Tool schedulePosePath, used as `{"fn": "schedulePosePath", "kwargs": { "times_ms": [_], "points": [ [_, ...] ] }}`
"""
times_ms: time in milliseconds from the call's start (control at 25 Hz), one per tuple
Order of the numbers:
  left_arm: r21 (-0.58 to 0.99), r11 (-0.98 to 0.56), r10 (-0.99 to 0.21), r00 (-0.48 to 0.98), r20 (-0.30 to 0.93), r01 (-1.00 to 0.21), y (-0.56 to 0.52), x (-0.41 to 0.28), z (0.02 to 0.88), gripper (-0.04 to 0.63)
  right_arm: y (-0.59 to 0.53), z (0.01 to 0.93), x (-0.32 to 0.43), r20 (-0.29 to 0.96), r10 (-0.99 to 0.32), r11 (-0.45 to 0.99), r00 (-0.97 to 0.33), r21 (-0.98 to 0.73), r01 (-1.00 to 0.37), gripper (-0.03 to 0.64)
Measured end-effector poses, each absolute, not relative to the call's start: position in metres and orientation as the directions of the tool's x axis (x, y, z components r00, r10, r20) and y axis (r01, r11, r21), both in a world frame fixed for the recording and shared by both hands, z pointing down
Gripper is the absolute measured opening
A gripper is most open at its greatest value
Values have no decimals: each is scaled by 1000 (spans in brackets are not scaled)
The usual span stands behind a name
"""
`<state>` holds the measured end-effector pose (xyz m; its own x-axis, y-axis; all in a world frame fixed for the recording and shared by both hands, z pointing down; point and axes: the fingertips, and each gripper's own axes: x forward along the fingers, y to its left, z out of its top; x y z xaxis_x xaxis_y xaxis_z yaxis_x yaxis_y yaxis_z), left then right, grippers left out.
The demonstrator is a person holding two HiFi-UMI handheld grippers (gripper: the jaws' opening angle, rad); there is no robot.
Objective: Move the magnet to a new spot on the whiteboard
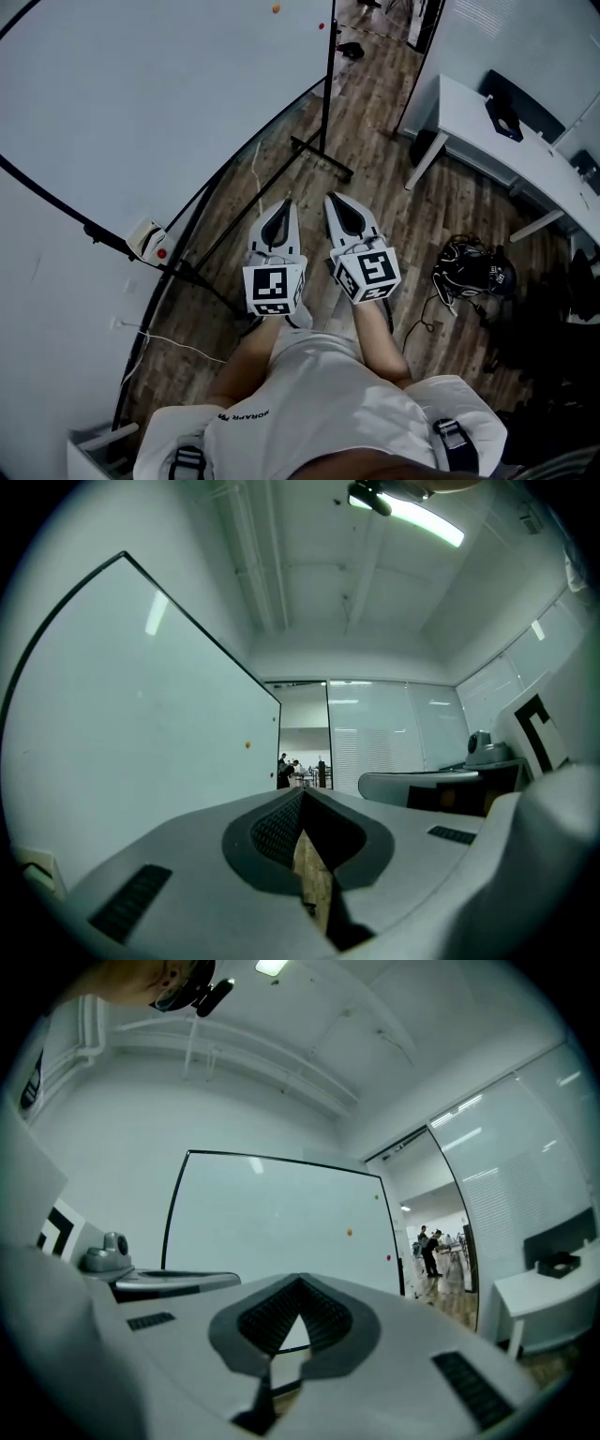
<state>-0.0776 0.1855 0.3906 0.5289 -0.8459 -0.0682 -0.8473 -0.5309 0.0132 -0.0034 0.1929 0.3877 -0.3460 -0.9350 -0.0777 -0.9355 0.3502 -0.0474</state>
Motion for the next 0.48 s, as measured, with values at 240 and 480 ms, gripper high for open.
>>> {"fn": "schedulePosePath", "kwargs": {
  "times_ms": [240,480],
  "points": [
    [11,-522,-851,519,-83,-853,87,-82,370,0,96,373,-10,-82,-930,361,-357,-42,-932,6],
    [5,-526,-848,524,-78,-851,15,-86,365,-1,22,368,-12,-79,-935,349,-346,-31,-937,6]
  ]
}}
